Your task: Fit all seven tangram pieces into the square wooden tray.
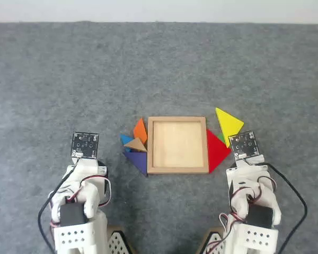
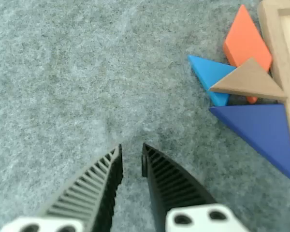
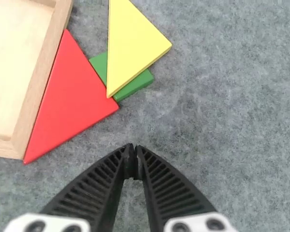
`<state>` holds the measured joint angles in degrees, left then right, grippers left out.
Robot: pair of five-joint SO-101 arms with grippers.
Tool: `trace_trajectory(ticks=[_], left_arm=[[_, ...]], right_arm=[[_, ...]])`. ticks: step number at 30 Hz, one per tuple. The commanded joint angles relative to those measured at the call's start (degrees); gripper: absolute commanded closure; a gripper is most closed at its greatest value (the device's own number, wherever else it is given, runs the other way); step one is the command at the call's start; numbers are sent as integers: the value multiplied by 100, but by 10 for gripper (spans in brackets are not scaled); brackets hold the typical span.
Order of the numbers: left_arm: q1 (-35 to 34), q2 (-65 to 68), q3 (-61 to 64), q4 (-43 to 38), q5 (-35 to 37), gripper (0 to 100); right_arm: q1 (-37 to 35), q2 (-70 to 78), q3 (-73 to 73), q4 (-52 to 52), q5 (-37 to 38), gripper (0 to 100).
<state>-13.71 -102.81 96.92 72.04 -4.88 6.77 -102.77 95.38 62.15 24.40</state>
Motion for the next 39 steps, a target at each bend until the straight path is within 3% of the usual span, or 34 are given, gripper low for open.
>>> trace_trajectory(ticks=[1, 11, 18, 25, 28, 39], left_arm=[[-26, -123, -48, 18, 44, 932], [-26, -123, -48, 18, 44, 932], [-26, -123, -48, 18, 44, 932], [-26, -123, -48, 18, 44, 932], [-26, -123, -48, 18, 44, 932], [-26, -123, -48, 18, 44, 932]], right_arm=[[-4, -119, 105, -110, 0, 986], [40, -110, 62, -22, 70, 986], [-40, -101, -141, 295, 589, 986], [-418, 136, -1679, 848, 563, 989], [-743, 1226, -2470, 831, 571, 989], [-971, 7837, -6426, 136, 440, 972]])
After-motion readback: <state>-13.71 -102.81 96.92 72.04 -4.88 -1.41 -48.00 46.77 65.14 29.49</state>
